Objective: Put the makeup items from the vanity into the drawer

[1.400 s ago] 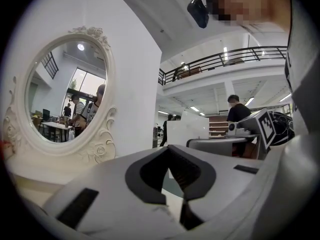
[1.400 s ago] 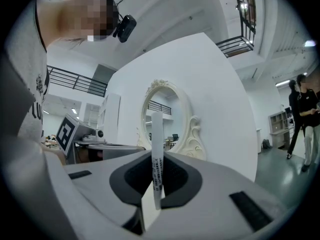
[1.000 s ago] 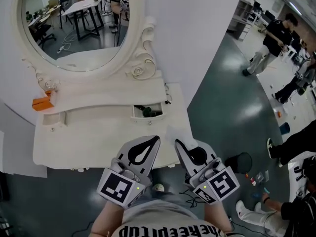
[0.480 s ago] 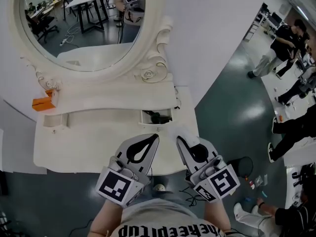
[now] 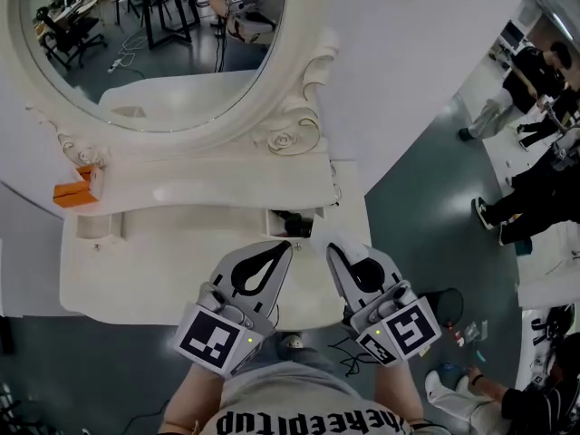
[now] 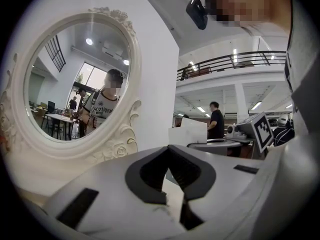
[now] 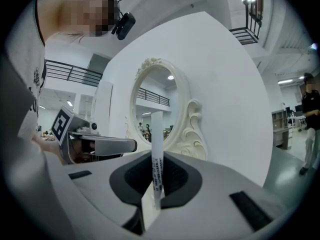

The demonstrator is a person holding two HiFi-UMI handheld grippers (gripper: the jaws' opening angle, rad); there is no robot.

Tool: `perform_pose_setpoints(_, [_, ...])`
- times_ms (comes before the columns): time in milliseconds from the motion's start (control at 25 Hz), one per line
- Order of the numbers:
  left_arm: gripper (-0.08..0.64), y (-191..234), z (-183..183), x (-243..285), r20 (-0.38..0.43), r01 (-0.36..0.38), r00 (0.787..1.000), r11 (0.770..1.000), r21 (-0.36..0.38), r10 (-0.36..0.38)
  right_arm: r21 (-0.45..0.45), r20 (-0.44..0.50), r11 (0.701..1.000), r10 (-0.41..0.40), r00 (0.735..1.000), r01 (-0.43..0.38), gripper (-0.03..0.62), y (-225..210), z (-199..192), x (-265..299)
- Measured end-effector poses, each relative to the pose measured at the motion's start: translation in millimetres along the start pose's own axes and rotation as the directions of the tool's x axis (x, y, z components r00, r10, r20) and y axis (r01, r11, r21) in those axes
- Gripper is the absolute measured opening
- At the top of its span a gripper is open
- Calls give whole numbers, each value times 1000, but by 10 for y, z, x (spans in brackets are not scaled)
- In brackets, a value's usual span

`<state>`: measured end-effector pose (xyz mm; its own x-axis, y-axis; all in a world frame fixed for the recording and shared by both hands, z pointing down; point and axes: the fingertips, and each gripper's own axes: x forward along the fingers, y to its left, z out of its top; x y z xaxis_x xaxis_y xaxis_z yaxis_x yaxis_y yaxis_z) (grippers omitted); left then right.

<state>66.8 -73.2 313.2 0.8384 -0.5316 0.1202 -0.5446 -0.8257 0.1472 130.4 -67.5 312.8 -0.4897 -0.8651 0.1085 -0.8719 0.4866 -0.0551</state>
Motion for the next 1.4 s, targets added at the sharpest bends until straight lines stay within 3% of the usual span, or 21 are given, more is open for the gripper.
perform_pose_setpoints(440, [21, 302, -86, 66, -25, -19, 1000, 999, -34, 18, -65, -105, 998, -20, 994, 13, 31, -209, -280, 371])
perform_pose_setpoints(840, [21, 513, -183, 99, -44, -33, 999, 998, -61, 31, -164, -239, 986, -41, 970, 1, 31, -294, -700, 652])
perform_pose_setpoints(1080, [21, 614, -249, 125, -56, -37, 998, 996, -81, 33, -304, -322, 952, -83, 943, -21, 31, -341, -953, 778])
perform_pose_setpoints(1280, [21, 690, -283, 137, -61, -40, 998, 995, -94, 34, -344, -387, 938, -109, 915, -34, 31, -349, -1107, 825])
perform_pose_setpoints(1400, [21, 712, -305, 145, -63, -38, 998, 995, -97, 32, -413, -409, 909, -127, 904, -59, 31, -380, -1219, 848])
